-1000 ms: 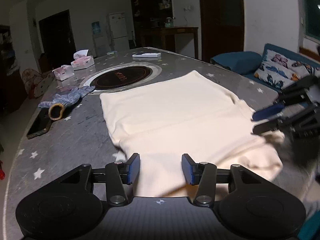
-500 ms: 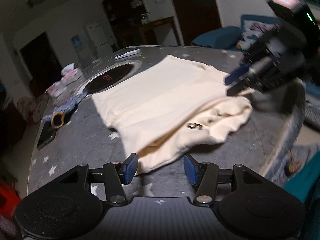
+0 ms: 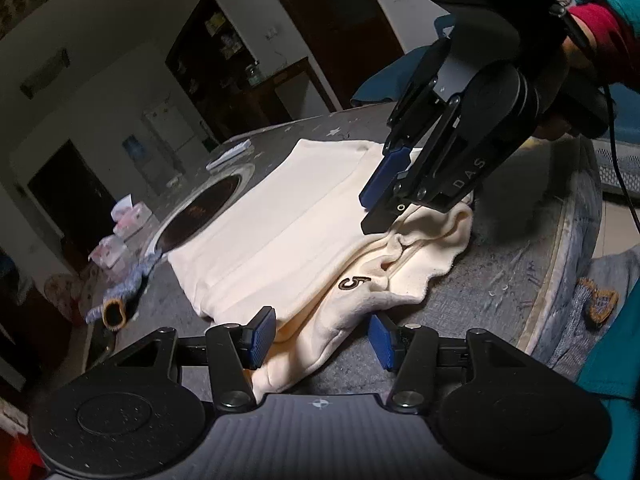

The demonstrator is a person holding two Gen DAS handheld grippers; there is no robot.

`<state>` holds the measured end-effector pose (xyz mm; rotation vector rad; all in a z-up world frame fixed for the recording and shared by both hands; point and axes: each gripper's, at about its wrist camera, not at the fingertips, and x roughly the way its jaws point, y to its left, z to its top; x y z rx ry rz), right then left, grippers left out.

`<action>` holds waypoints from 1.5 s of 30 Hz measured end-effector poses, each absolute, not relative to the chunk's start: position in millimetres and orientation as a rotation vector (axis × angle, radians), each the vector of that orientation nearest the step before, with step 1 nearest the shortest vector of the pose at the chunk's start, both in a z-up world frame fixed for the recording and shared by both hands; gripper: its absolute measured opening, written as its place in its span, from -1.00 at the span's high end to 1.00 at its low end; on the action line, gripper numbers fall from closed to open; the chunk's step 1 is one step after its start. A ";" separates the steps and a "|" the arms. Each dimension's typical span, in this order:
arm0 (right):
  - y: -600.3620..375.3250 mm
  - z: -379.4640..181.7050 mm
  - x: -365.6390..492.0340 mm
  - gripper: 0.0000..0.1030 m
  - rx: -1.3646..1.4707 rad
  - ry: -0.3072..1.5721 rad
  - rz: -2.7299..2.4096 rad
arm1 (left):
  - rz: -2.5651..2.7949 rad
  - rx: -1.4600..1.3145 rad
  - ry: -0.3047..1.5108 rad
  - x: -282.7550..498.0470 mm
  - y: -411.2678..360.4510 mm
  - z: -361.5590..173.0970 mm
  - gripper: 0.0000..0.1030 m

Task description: Fold clothes

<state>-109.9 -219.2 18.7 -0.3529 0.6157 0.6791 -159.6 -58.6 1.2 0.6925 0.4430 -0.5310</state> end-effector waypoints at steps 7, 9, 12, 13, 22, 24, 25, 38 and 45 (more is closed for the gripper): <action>-222.5 15.3 -118.5 0.52 -0.396 0.640 0.720 | -0.565 0.685 0.416 -150.5 -65.4 -2.0 -0.05; -226.0 16.7 -118.9 0.51 -0.374 0.644 0.722 | -0.573 0.685 0.410 -147.3 -67.0 -2.6 -0.05; -234.1 22.7 -120.2 0.32 -0.344 0.654 0.722 | -0.584 0.680 0.398 -144.2 -67.5 -2.5 -0.04; -237.8 25.2 -122.7 0.32 -0.348 0.650 0.720 | -0.589 0.672 0.397 -142.8 -67.1 -2.3 0.03; -265.2 38.8 -150.0 -0.12 -0.442 0.636 0.724 | -0.625 0.539 0.430 -132.5 -62.5 9.9 0.63; -265.2 35.2 -156.1 -0.18 -0.484 0.632 0.740 | -0.627 0.495 0.445 -127.0 -60.4 14.3 0.69; -264.2 31.9 -158.8 -0.18 -0.509 0.624 0.740 | -0.627 0.472 0.455 -123.3 -59.2 16.6 0.71; -237.4 10.8 -137.5 0.60 -0.539 0.540 0.723 | -0.623 0.415 0.478 -118.7 -55.4 23.4 0.64; -253.4 27.9 -116.4 0.77 -0.368 0.607 0.723 | -0.580 0.519 0.455 -136.7 -48.3 9.8 0.15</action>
